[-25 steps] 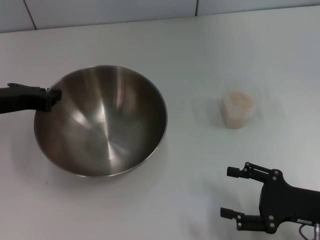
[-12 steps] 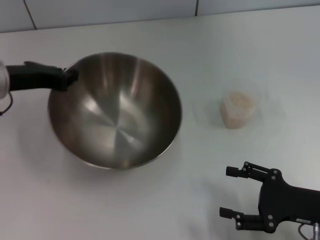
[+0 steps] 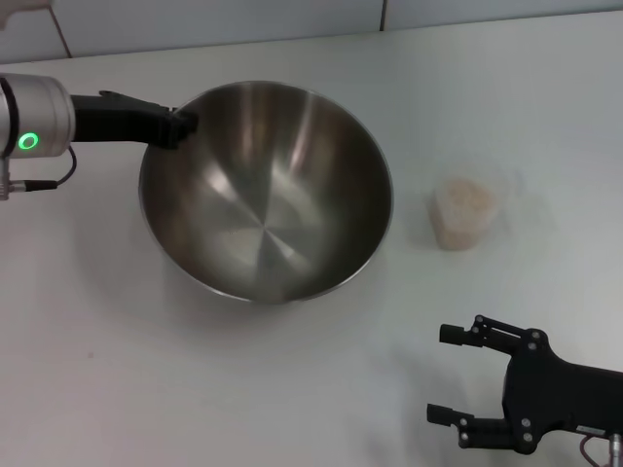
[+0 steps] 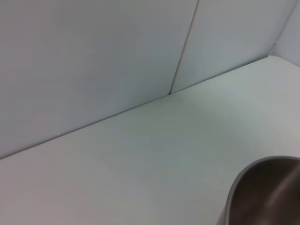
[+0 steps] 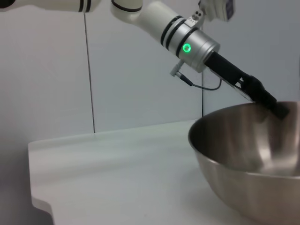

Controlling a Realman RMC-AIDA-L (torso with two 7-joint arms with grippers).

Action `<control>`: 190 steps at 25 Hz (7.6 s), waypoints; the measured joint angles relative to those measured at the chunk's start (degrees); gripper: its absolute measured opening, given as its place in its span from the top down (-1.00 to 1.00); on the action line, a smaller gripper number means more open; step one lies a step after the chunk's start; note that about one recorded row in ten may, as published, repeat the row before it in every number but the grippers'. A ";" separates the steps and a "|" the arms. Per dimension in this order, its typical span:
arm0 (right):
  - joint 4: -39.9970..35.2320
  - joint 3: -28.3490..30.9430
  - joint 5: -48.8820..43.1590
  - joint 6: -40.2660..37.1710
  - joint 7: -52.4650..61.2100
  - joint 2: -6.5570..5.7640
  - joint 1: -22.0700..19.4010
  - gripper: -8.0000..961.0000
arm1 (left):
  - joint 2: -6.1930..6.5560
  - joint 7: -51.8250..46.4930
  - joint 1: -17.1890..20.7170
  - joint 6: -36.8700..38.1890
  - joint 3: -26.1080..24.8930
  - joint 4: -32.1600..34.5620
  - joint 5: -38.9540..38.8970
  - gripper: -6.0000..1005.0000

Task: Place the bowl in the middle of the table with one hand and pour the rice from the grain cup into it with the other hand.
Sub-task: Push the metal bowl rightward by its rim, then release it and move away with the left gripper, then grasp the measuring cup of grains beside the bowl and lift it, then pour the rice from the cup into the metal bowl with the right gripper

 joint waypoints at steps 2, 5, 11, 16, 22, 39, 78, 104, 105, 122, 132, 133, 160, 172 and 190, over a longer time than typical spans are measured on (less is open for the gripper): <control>0.00 0.00 -0.01 0.00 0.00 0.00 0.04 -0.71 | 0.00 0.19 -0.25 -0.32 0.00 -0.68 0.00 0.91; 0.00 0.00 -0.02 -0.07 0.00 0.00 0.09 -0.71 | 0.00 0.78 -0.49 -0.93 0.02 -2.30 -0.01 0.91; 0.00 0.00 -0.15 -0.12 0.00 0.00 0.20 -0.71 | 0.00 3.99 -0.73 -1.28 -0.25 -5.20 -2.62 0.87; 0.00 0.00 -0.20 -0.10 0.00 0.00 0.14 -0.71 | 0.12 8.07 -0.03 -2.76 -0.44 -6.23 -6.67 0.81; 0.00 0.00 -0.17 0.08 0.00 0.00 -0.19 -0.71 | 0.18 11.23 1.24 -2.81 -0.46 -5.17 -9.48 0.66; 0.00 5.61 0.20 -0.11 -0.01 0.00 -1.64 -0.71 | 0.35 37.95 29.61 8.88 4.49 20.59 -23.93 -0.55; 5.55 37.09 0.43 24.52 -0.18 0.88 4.84 -0.70 | 0.43 45.97 32.53 16.89 2.40 15.61 -27.23 -0.68; 6.77 37.45 0.44 29.12 -0.22 0.88 8.63 -0.70 | 0.35 45.95 32.30 17.15 2.50 15.44 -27.24 -0.68; 6.77 37.49 0.44 28.97 -0.23 0.88 8.75 -0.70 | 0.35 45.95 32.29 17.15 2.49 15.43 -27.24 -0.68; 6.44 37.62 3.13 24.95 -0.27 0.88 7.75 -0.70 | 0.43 45.89 31.47 17.21 2.26 13.99 -27.15 -0.68; 6.42 37.04 3.24 25.60 -0.27 0.88 8.02 -0.60 | 0.45 45.87 31.26 17.21 2.24 13.94 -27.15 -0.68; 6.45 37.02 3.23 25.79 -0.49 0.88 8.09 -0.56 | 0.45 45.86 31.24 17.21 2.24 13.94 -27.15 -0.68; 8.36 39.39 4.89 22.72 -7.23 1.00 7.73 0.95 | 0.45 45.24 30.84 16.88 2.25 13.94 -27.15 -0.68; 12.87 43.44 9.36 9.44 -21.09 1.04 11.56 0.96 | 0.37 45.16 29.76 16.85 2.21 12.56 -27.15 -0.68; 35.32 38.32 3.75 22.78 -113.00 1.54 17.89 0.96 | 0.35 45.16 28.93 16.92 2.17 12.71 -27.15 -0.68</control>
